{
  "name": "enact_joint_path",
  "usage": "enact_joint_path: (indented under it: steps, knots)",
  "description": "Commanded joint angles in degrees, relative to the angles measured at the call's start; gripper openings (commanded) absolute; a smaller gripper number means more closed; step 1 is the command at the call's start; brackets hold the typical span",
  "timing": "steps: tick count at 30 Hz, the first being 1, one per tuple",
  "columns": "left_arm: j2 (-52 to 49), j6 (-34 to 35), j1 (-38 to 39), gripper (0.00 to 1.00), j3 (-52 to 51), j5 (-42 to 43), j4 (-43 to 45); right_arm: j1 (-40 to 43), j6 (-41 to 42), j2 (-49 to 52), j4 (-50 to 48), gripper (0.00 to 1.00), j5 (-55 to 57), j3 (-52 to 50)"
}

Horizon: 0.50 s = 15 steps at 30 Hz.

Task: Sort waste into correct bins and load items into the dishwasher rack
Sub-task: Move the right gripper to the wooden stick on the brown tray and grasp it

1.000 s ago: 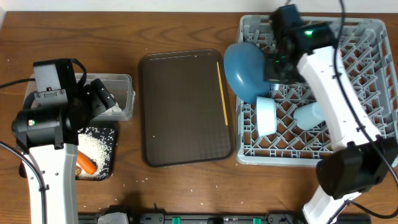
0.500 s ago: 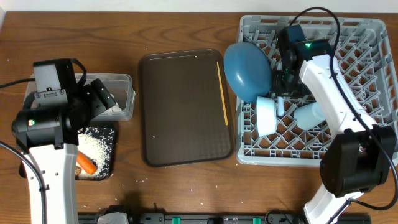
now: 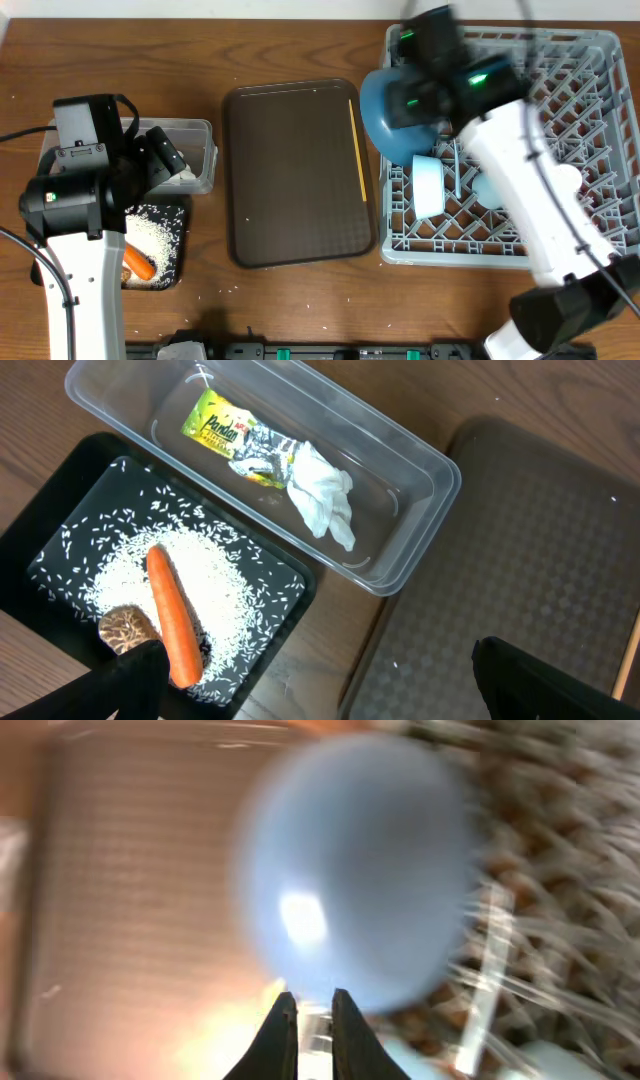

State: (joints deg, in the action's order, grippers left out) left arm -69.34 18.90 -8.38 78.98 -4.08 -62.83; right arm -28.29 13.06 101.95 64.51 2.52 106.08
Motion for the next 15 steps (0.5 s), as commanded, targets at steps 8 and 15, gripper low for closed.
enact_joint_path:
  steps: [8,15]
  knots:
    - [0.0,-0.2,-0.2,0.98,0.1,-0.5,-0.1,-13.4,9.2,16.8,-5.8,0.02,21.0,-0.5]
    - [0.0,-0.2,-0.2,0.98,0.1,-0.5,-0.1,-13.3,2.7,26.8,-11.7,0.01,27.7,-0.5]
